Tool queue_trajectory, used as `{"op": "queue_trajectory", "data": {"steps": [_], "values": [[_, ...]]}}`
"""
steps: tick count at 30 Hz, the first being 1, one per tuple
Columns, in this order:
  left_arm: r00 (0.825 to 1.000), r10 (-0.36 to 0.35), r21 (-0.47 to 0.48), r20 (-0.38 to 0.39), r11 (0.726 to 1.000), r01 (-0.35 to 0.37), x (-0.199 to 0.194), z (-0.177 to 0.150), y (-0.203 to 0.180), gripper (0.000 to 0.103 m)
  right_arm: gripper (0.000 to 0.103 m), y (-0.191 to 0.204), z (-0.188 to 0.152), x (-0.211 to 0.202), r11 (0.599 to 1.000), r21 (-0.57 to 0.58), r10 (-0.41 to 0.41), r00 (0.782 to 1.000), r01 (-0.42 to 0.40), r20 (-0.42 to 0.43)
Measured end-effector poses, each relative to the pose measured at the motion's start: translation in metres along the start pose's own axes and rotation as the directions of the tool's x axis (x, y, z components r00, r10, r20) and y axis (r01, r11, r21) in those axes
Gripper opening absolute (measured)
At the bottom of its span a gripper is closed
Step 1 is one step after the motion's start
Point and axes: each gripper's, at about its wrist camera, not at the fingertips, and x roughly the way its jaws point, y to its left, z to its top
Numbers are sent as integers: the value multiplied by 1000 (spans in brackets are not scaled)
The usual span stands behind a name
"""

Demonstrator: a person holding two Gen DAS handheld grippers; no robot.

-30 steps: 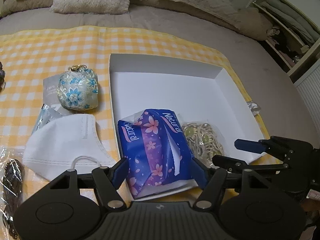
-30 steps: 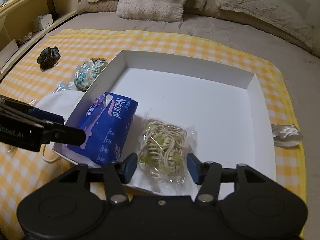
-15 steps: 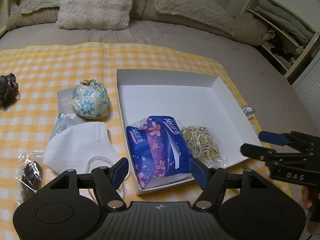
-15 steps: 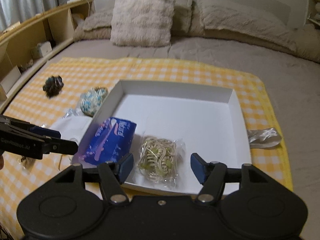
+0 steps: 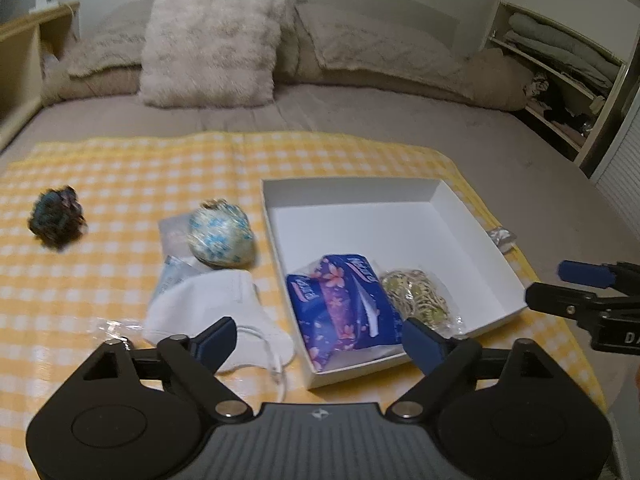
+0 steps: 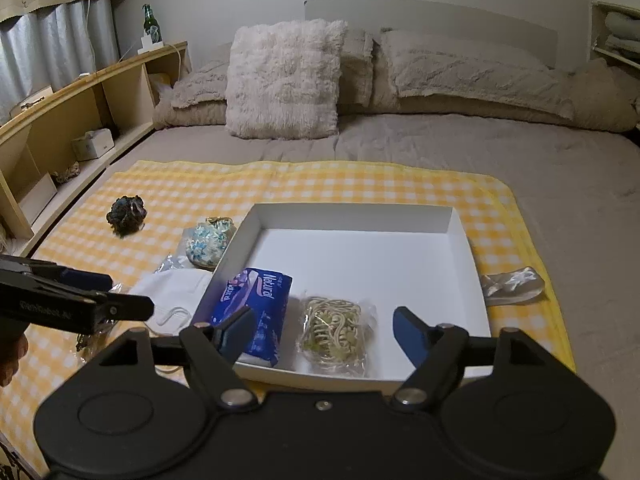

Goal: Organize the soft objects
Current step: 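Lower both items into the white box and open both tools, then move the left tool to the crocheted flower while the right tool approaches the white mask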

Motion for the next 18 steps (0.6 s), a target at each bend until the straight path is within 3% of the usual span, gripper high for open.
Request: {"op": "queue_trajectory", "data": {"steps": [5, 11, 18], "values": [[996, 53, 6, 65, 999, -53, -17, -7, 4, 103, 89, 6, -4, -15, 1000, 15, -7, 999, 7, 32], [985, 86, 41, 147, 995, -93, -34, -14, 7, 103, 103, 13, -11, -21, 999, 26, -22, 999, 21, 36], [965, 125, 57, 230, 988, -141, -53, -18, 21, 103, 103, 20, -11, -18, 999, 19, -48, 996, 47, 71]]}}
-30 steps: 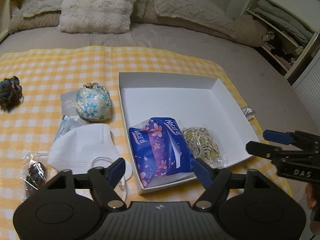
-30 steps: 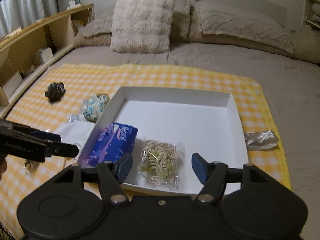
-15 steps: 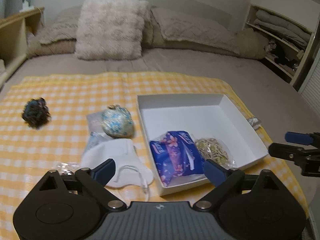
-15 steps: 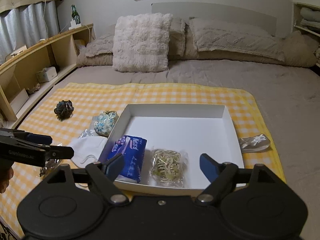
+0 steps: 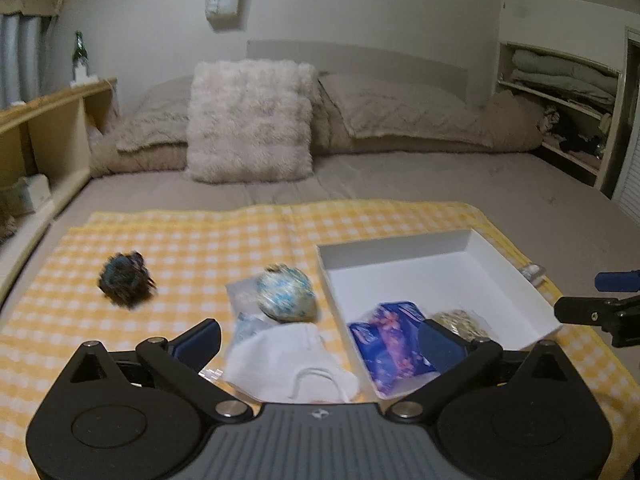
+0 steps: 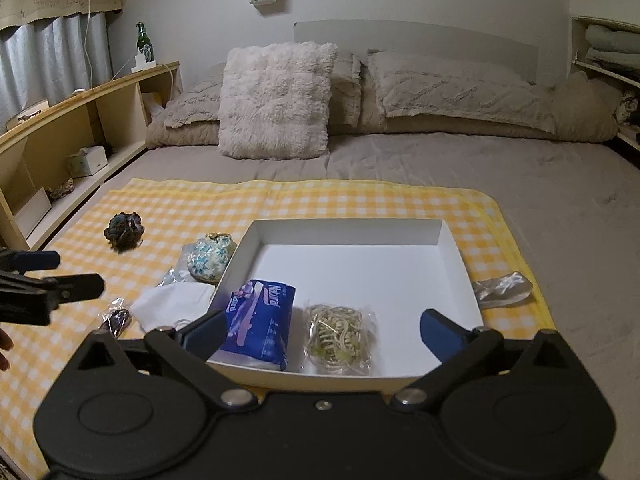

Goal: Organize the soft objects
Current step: 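Move the left tool to the crocheted flower while the right tool approaches the white mask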

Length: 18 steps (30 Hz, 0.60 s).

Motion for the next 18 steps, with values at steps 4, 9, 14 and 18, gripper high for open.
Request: {"op": "queue_trajectory", "data": {"steps": [4, 9, 14, 18], "values": [[999, 42, 1, 31, 999, -42, -6, 1, 16, 103, 103, 6, 5, 6, 1000, 11, 6, 1000, -6, 20], [995, 79, -38, 64, 996, -76, -9, 5, 47, 103, 103, 23, 12, 17, 999, -14, 34, 999, -34, 41], [992, 115, -92, 59, 990, -109, -5, 13, 81, 103, 103, 45, 19, 30, 996, -52, 78, 996, -76, 52], [984, 168, -116, 54, 980, -161, 5, 25, 109, 103, 103, 66, 24, 45, 990, -102, 106, 993, -100, 49]]}}
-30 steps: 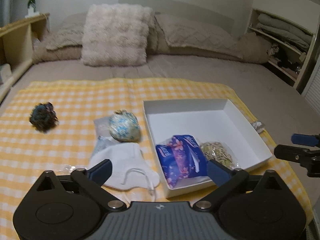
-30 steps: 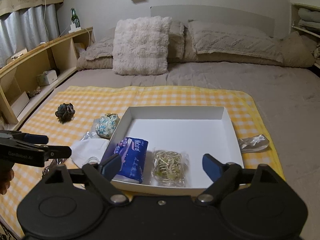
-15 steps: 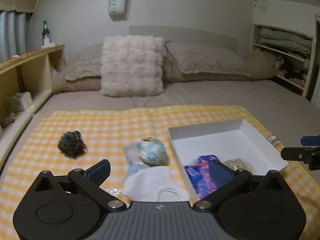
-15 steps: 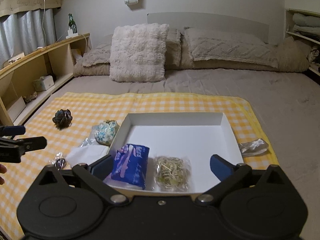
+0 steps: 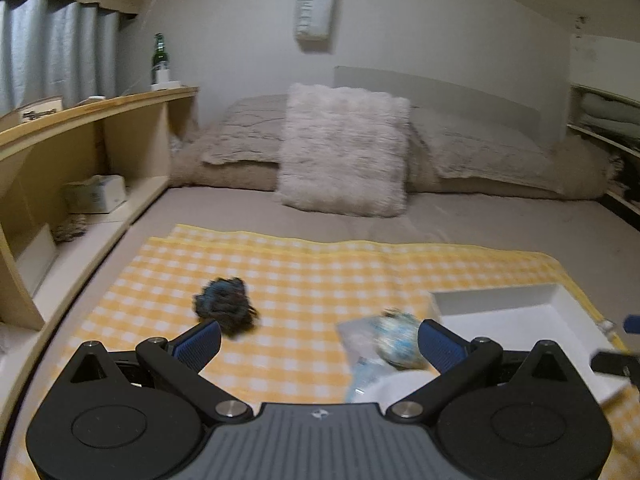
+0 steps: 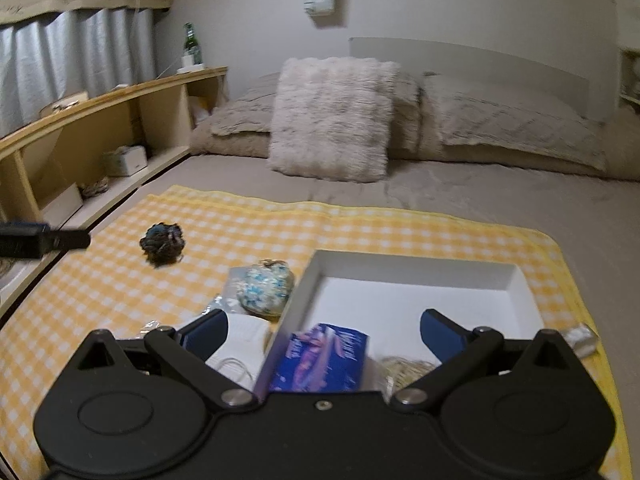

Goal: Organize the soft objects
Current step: 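Move the left tool to the crocheted flower while the right tool approaches the white mask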

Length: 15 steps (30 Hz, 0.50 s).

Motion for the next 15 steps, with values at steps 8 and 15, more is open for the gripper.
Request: {"op": "queue_trajectory", "data": {"steps": [8, 15], "values": [[990, 134, -59, 32, 989, -132, 51, 35, 38, 103, 103, 30, 3, 29, 995, -85, 53, 999, -53, -10], [986, 162, -117, -39, 979, -166, 114, 36, 68, 103, 103, 49, -4, 55, 983, -147, 102, 994, -108, -47]]}}
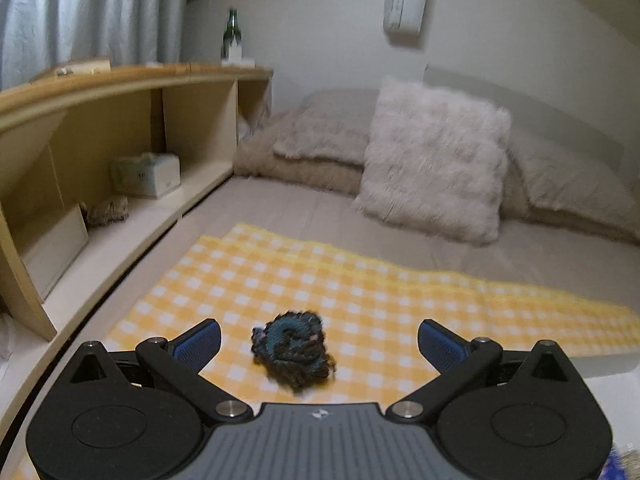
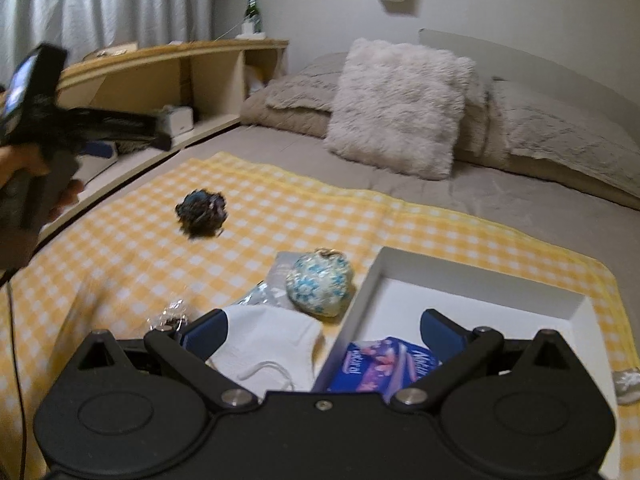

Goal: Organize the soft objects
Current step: 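Move the left tool to the crocheted flower while the right tool approaches the white mask, then grasp the white mask with the right tool while the left tool grasps the crocheted flower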

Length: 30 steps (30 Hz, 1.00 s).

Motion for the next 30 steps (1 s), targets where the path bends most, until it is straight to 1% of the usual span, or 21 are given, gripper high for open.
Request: {"op": "queue_trajectory", "data": {"steps": [3, 7, 11, 15, 16, 17, 19, 23, 26, 28, 30], "values": [[999, 31, 5, -38, 1000, -31, 27, -2, 8, 103, 103, 9, -5, 12, 997, -70, 31, 999, -32, -5], [994, 55, -28, -95, 998, -57, 59, -7, 17, 103, 103, 25, -10, 34, 977, -169, 114, 989, -129, -96], [988, 53, -19, -146, 998, -56, 86, -14, 15, 103, 103, 43, -16, 58, 943, -276, 138, 974, -184, -177], [983, 42, -17, -178, 999, -46, 108, -19, 9, 103, 102, 50, -21, 81, 926, -297, 160, 955, -233, -249], [982, 41, -18, -185, 999, -45, 113, -21, 8, 103, 101, 50, -21, 87, 923, -300, 161, 951, -239, -262], [981, 40, -16, -192, 999, -44, 118, -22, 7, 103, 97, 51, -22, 93, 921, -302, 162, 948, -245, -276], [978, 43, -9, -204, 999, -46, 126, -25, 4, 103, 95, 53, -23, 103, 918, -299, 168, 938, -261, -303], [974, 56, -6, -221, 998, -59, 141, -30, 4, 103, 94, 53, -27, 120, 908, -307, 174, 922, -286, -346], [971, 60, -21, -232, 998, -66, 150, -33, 8, 103, 89, 53, -32, 129, 897, -326, 168, 911, -300, -376], [969, 62, -29, -241, 997, -71, 155, -34, 11, 103, 88, 54, -34, 133, 885, -345, 173, 910, -312, -378], [966, 68, -30, -250, 996, -78, 160, -35, 13, 103, 83, 52, -34, 136, 890, -315, 195, 899, -330, -393]]}}
